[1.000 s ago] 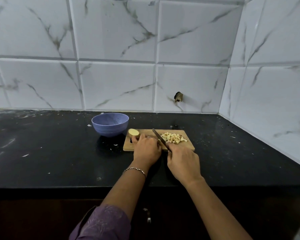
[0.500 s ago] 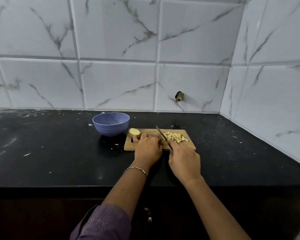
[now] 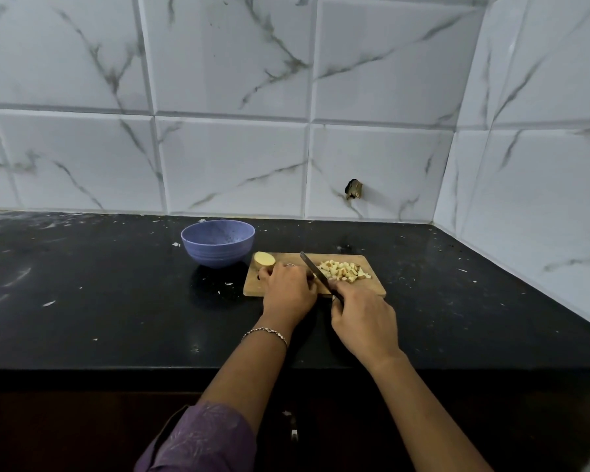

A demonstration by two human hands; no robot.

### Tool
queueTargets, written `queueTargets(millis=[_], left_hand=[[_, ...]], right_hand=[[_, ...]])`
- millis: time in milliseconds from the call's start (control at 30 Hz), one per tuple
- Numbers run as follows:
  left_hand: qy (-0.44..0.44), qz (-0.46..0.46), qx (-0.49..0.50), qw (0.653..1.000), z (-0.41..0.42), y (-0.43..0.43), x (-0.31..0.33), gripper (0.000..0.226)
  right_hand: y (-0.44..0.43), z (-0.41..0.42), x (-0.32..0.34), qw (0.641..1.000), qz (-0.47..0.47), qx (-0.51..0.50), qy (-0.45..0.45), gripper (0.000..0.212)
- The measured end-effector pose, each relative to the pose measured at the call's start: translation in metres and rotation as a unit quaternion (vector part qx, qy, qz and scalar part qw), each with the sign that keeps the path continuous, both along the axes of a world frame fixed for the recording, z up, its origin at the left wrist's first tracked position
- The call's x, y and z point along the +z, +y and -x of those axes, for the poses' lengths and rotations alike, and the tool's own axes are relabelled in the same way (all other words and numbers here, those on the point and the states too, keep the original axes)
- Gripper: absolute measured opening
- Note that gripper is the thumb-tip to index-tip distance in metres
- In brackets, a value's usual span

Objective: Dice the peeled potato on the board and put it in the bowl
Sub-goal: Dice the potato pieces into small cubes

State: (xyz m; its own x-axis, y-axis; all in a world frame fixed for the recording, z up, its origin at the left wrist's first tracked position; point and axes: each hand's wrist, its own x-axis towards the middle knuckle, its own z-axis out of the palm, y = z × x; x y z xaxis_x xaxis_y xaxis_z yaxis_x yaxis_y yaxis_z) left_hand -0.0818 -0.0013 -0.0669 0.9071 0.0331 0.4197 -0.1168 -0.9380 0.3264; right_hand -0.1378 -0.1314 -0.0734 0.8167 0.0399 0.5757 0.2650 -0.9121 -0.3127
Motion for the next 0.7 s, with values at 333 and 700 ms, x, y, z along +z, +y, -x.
queueTargets(millis=[333, 700], left_hand=[[0.014, -0.051, 0.006, 0.999, -0.002, -0.001, 0.000, 0.026], [0.029, -0.102, -0.014, 0.994, -0.003, -0.005, -0.002, 0.033]], right_hand=[[-0.002, -0.005, 0.002, 0.998, 0.060, 0.004, -0.003, 0.027], [-0.001, -0.011, 0.001, 0.992, 0.115, -0.050, 0.001, 0.033]])
